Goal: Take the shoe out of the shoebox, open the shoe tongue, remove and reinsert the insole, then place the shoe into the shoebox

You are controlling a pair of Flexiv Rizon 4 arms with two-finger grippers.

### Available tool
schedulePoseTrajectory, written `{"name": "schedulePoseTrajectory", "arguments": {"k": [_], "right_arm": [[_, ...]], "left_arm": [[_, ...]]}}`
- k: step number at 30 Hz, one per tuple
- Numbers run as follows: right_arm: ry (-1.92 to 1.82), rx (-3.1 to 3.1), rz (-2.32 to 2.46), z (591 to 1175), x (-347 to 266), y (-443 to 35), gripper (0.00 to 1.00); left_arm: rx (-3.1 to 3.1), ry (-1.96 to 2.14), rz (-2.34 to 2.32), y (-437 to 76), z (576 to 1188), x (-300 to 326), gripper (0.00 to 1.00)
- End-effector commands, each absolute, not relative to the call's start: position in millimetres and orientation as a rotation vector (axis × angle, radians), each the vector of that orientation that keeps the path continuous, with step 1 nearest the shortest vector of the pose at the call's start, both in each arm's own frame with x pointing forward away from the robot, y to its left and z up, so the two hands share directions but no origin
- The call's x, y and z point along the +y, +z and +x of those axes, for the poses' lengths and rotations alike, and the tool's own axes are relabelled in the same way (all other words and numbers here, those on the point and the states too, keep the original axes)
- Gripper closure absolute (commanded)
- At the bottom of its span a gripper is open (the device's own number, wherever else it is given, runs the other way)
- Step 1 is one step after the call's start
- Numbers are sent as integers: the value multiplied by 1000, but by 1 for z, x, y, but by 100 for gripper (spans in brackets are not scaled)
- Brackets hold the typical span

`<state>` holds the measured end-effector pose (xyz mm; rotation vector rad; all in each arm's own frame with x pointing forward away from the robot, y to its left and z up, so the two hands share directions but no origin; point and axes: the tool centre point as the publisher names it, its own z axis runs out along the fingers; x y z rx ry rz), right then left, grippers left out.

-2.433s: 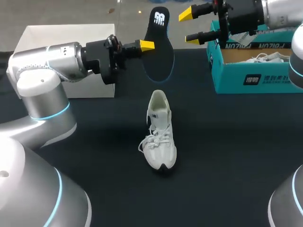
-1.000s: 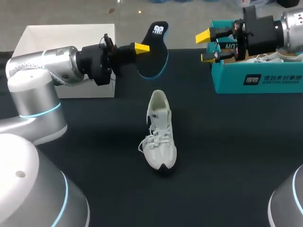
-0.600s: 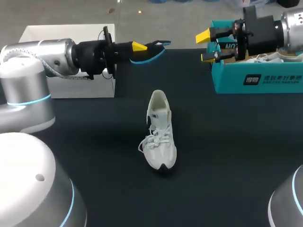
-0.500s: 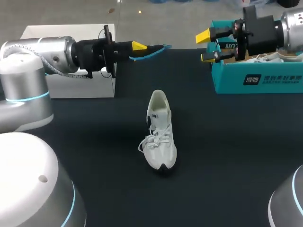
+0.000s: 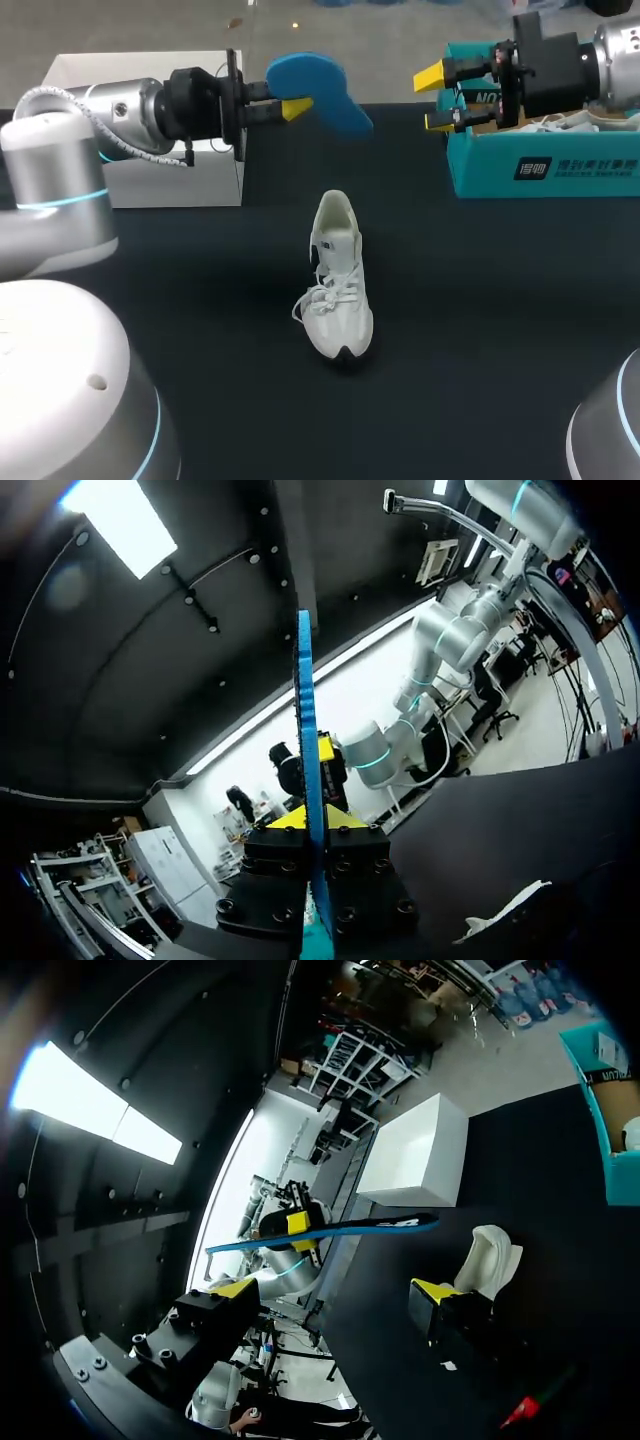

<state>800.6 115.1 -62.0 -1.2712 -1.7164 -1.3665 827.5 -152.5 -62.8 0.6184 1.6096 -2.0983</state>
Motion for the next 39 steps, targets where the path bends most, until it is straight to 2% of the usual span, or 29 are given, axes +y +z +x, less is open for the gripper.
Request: {"name": "schedulePoseTrajectory", "arguments": {"k": [1,8,12,16,38,39], "right_arm": [[-1366,-1716,-1273,801,117,-63,0],[-1366,-1716,-1273,801,117,-63,0],[-1366,-1716,-1273,801,117,-63,0],[-1366,-1716,-1273,801,117,-63,0],[-1366,-1716,-1273,801,117,-63,0],[-1366,-1716,-1273,801,117,-63,0]], "left_arm": [[1773,-2331,411,-62,829,-151,100],[1773,-2331,411,-62,829,-151,100],[2054,-2650,-220,-68,834,-150,100],[2238,-2797,-492,-71,824,-147,100],[2275,-2837,-500,-70,822,-146,100],[2310,-2894,-615,-73,825,-146,100]]}}
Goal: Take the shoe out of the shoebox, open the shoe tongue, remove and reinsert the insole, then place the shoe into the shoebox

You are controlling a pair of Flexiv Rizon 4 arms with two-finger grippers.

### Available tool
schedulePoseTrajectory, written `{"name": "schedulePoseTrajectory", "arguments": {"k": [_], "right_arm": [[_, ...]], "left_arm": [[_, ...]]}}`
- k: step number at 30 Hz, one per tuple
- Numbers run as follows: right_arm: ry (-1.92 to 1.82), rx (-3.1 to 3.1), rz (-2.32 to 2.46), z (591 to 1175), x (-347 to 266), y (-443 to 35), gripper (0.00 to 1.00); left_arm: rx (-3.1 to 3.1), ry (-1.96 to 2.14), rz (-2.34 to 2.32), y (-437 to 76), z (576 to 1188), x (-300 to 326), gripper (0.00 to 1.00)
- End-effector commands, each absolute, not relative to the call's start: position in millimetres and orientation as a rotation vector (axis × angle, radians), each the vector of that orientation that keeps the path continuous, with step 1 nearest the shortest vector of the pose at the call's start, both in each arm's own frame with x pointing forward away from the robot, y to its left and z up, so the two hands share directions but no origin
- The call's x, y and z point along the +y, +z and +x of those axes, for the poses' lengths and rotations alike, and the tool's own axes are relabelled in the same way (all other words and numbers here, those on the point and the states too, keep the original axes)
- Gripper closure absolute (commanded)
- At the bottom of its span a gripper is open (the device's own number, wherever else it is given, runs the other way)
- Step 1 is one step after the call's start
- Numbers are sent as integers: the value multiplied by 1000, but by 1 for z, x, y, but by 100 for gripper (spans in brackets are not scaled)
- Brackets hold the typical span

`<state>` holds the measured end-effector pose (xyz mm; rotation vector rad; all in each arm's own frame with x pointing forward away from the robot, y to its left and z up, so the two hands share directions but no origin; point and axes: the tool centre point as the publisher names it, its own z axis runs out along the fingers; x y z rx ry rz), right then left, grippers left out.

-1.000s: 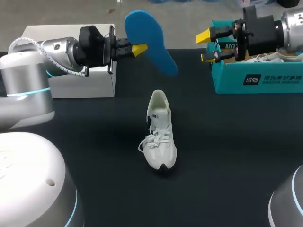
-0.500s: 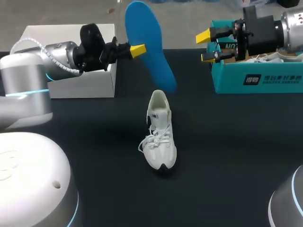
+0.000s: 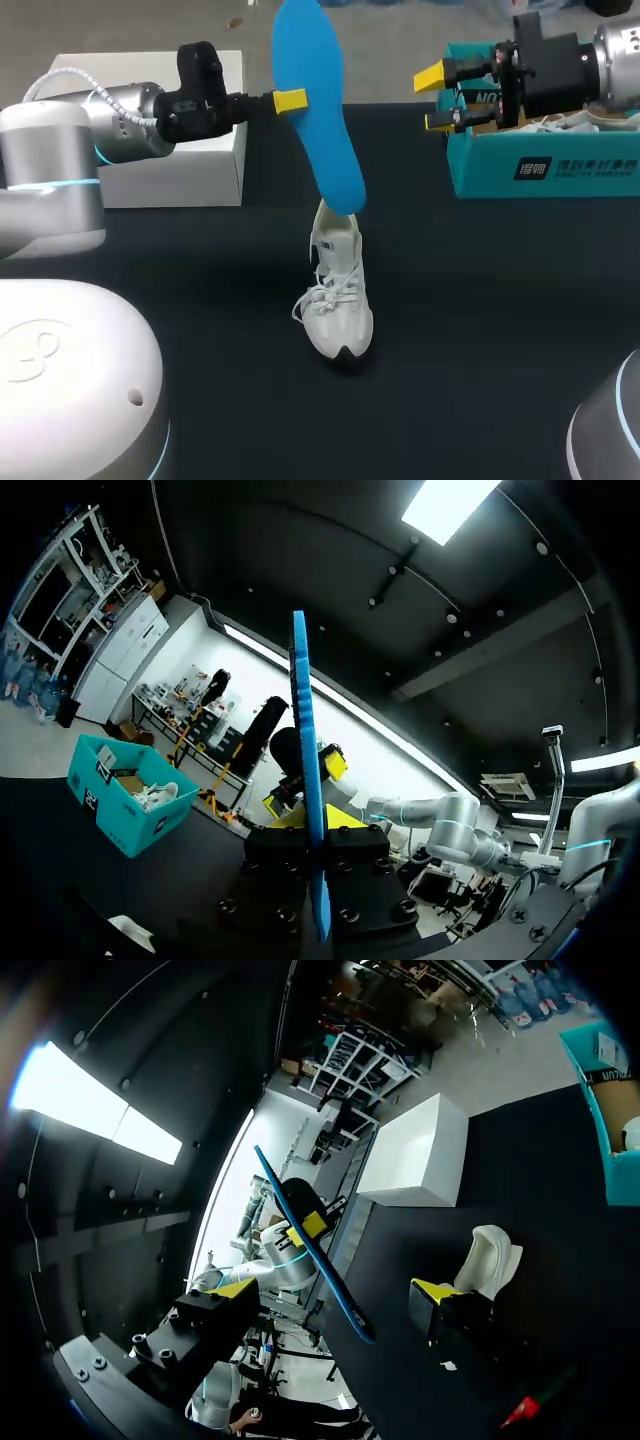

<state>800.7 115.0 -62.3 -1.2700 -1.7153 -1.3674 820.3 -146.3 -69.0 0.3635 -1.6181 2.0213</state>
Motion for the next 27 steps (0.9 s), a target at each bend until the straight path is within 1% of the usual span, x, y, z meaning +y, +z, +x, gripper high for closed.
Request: {"name": "schedulePoseTrajectory", "arguments": {"k": [1,4,8,27], "right_arm": [[-1366,-1716,-1273,801,117,-63,0],[-1366,-1716,-1273,801,117,-63,0],[-1366,-1716,-1273,801,117,-63,0],[-1366,-1716,-1273,801,117,-63,0]], "left_arm": [[-1505,1932,468,-75,826,-146,100],[-1331,1693,704,-83,828,-146,100],[-1208,1425,778,-95,822,-148,100],[-1212,1385,815,-97,820,-147,100]]}}
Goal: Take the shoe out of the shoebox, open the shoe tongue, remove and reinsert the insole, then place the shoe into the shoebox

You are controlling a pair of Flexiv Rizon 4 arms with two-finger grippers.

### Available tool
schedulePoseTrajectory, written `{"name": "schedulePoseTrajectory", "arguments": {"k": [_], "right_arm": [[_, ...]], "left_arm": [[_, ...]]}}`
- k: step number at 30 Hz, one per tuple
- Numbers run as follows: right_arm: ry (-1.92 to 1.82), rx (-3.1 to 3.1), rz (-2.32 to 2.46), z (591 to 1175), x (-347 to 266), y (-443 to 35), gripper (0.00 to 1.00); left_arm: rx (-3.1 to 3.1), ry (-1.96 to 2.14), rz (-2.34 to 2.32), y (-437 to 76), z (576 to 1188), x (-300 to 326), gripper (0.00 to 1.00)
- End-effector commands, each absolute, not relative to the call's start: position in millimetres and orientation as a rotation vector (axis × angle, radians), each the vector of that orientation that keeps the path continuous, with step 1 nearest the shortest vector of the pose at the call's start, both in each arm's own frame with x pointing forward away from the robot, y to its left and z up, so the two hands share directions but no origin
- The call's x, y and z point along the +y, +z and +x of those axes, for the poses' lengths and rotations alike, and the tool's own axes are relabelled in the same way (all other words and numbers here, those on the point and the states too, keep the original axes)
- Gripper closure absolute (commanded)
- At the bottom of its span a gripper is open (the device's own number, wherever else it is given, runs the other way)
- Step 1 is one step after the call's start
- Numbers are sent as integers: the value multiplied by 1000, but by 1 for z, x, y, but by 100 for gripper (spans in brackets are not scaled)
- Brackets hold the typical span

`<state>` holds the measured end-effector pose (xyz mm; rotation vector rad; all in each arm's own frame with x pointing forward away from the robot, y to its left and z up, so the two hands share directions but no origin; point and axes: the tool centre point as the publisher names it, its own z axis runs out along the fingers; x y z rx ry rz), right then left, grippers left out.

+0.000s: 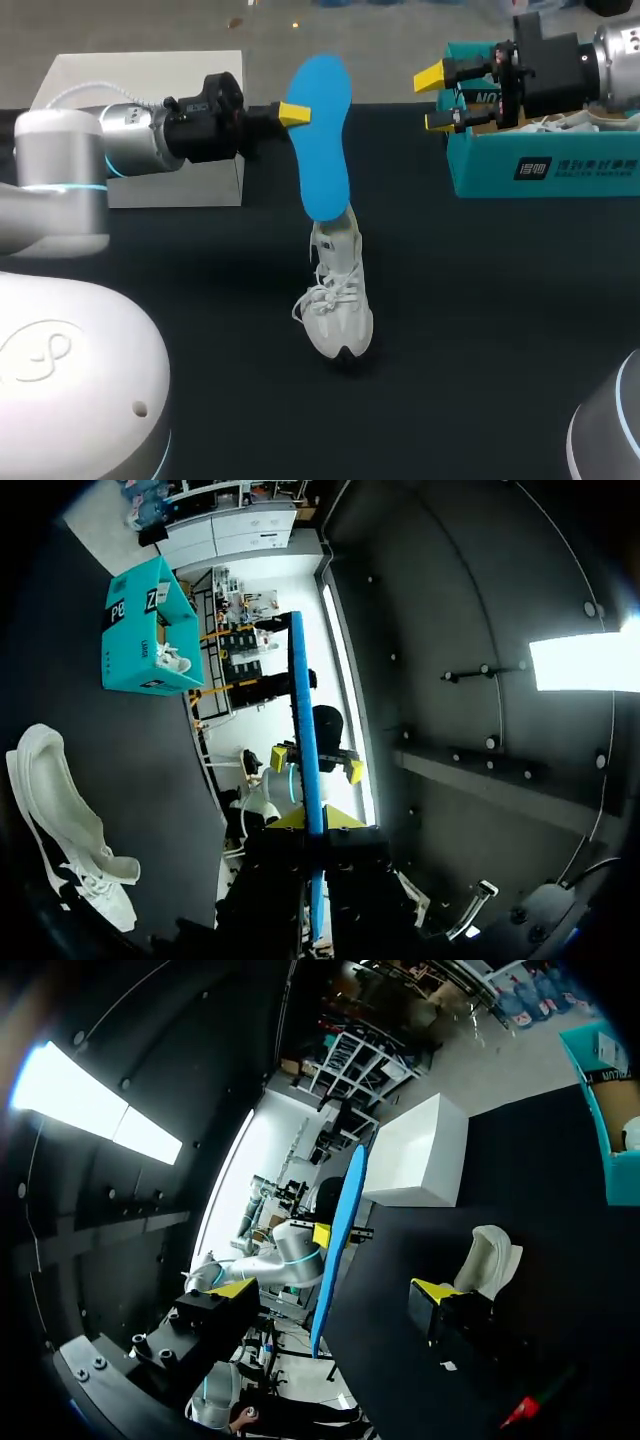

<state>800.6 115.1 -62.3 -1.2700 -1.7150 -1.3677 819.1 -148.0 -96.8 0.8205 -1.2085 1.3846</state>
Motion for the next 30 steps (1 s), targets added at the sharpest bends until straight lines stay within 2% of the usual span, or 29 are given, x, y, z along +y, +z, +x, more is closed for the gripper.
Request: {"name": "schedulePoseTrajectory", "arguments": {"k": [1,9,25,30], "right_arm": [[-1366,-1716,-1273,801,117,-63,0],[-1366,-1716,-1273,801,117,-63,0],[-1366,-1716,-1273,801,117,-63,0],[-1281,-1951,-1453,802,113,-42,0]], "left_arm": [[-1201,1361,824,-101,821,-149,100],[-1263,1308,934,-122,825,-153,100],[-1300,1301,848,-113,827,-148,100],[-1303,1305,861,-118,832,-149,100]]}}
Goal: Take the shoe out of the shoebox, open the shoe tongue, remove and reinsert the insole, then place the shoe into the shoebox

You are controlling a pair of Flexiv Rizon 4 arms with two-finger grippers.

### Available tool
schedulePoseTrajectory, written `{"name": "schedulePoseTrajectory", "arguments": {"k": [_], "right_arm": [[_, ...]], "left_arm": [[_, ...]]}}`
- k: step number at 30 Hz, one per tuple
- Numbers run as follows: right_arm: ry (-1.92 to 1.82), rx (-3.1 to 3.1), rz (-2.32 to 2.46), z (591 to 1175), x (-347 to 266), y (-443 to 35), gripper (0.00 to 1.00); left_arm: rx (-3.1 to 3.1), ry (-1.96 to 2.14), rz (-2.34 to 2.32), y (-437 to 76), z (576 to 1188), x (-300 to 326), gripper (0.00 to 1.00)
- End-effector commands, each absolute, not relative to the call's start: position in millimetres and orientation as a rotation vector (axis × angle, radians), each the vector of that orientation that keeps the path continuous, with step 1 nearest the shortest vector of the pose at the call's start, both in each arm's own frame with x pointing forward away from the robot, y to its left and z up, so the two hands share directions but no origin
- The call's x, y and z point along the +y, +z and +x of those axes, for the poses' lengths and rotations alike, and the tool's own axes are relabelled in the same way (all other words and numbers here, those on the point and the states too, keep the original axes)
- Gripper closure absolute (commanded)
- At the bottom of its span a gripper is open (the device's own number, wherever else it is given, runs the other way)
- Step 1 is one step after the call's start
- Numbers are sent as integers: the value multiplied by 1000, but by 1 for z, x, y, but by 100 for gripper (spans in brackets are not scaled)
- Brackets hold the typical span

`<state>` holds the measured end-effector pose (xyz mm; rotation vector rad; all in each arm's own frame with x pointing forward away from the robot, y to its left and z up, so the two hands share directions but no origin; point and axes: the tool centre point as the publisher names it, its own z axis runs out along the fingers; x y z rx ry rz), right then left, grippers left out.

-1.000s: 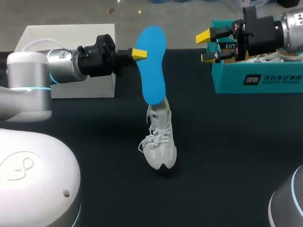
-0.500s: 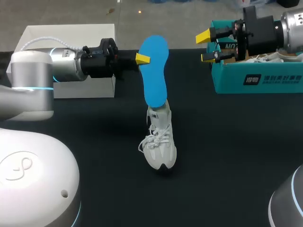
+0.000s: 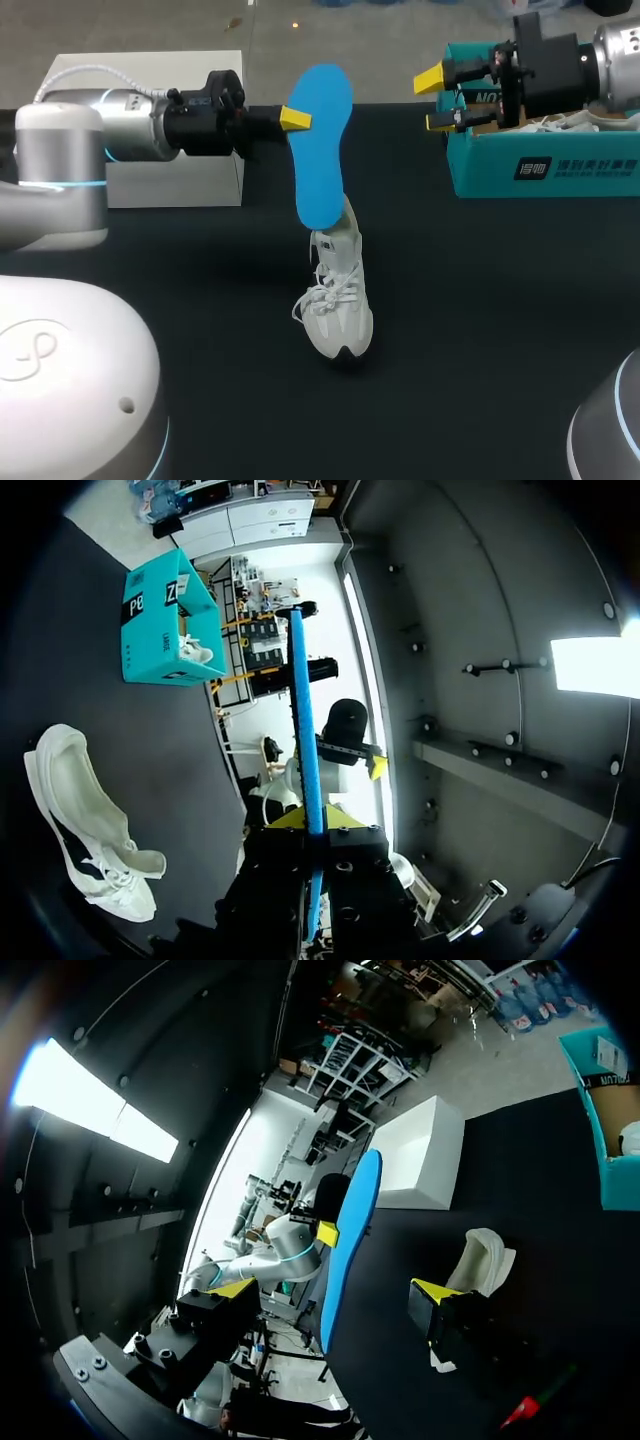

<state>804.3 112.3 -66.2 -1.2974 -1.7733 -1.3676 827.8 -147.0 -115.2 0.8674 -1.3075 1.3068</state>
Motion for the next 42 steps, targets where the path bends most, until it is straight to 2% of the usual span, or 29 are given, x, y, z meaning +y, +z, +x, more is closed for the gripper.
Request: {"name": "schedulePoseTrajectory", "arguments": {"k": [1,16,30,42], "right_arm": [[-1274,-1979,-1482,802,113,-39,0],[-1308,-2033,-1564,789,127,-17,0],[-742,-2719,-1773,778,144,-12,0],[-803,-2681,-1675,775,146,-10,0]], "left_arm": [[-1301,1305,861,-119,834,-150,100],[-1321,1357,807,-105,845,-160,100],[-1303,1325,842,-119,848,-167,100],[-1292,1346,821,-115,851,-167,100]]}}
